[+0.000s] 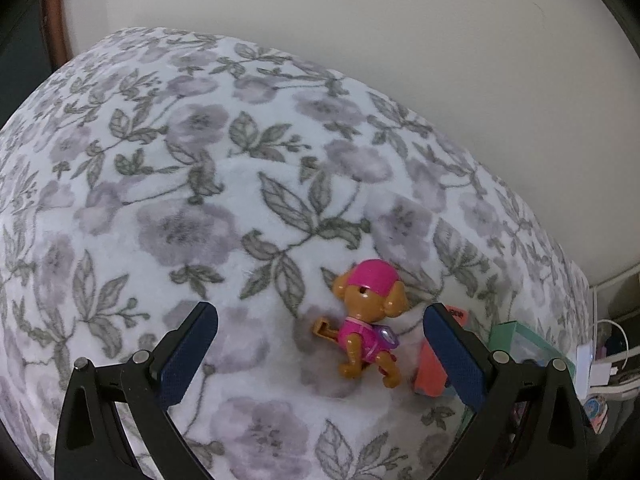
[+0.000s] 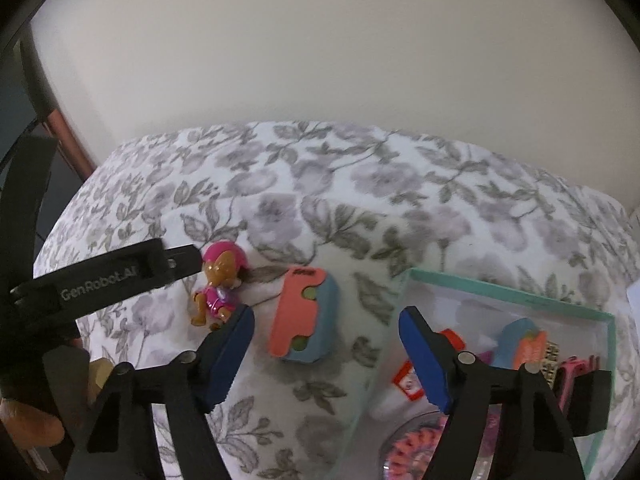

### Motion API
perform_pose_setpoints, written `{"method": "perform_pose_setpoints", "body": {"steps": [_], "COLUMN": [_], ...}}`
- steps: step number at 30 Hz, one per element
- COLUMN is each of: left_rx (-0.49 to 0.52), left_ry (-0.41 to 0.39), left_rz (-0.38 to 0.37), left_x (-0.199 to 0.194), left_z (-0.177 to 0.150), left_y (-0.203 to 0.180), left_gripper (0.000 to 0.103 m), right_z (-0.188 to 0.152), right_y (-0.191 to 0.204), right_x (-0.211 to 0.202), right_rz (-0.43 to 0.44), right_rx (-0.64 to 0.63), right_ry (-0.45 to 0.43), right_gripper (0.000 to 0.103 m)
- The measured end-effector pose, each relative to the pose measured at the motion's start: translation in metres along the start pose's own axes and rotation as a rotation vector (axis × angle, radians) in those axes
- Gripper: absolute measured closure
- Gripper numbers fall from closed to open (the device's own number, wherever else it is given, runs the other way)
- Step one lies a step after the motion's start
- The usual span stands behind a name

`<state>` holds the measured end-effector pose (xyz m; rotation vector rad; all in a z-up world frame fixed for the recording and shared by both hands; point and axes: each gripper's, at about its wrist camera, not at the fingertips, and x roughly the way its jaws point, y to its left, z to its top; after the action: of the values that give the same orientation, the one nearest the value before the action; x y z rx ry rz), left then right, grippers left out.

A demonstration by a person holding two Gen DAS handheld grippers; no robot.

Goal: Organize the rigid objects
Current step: 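Grasp the pink-helmeted puppy figure with the left tool while the right tool grasps the coral-and-blue block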

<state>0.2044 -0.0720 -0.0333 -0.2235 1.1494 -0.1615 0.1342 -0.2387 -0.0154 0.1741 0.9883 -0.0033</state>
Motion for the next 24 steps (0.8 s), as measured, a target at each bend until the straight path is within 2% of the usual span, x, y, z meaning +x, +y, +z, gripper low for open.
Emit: {"method": "perform_pose_setpoints", "body": {"steps": [2,6,8,20,23,24], "left_rx": [0.019,0.044,0.057,0.095,0.103,0.108], "left_ry": [0.005,0.027,0.038,0.052,0.061,0.057], "left_rz": [-0.014,-0.028,-0.028,-0.022,-0.016,-0.004], "left_x": [0.003,0.011,0.015,0.028,0.032,0.033], "left_z": [-0.001,-0.004,-0.007,-0.012,-0.013,-0.014], "left_y": [-0.003,-0.009,-0.011,-0.02,-0.023,-0.024], "left_gripper": [0.001,0.003,0.006,0.007,0.028,0.028], "right_z": [-0.001,-0.002,-0.002,-0.001,-0.003,-0.003], "right_y": [0.003,0.007,0.009,0.016,0.02,0.021], "right_x": [0.005,0.016,0.021,0.04,0.045,0.047], "right_rz": [-0.004,-0.008,-0.017,-0.044,-0.058,-0.063], "right_rx": [-0.008,-0.013,-0.018,-0.03,-0.045,-0.048], "right_ry": [0.013,0.039,0.054,0.089,0.104,0.109], "right_gripper": [0.035,0.039,0.045,0.049,0.052,0.052]}}
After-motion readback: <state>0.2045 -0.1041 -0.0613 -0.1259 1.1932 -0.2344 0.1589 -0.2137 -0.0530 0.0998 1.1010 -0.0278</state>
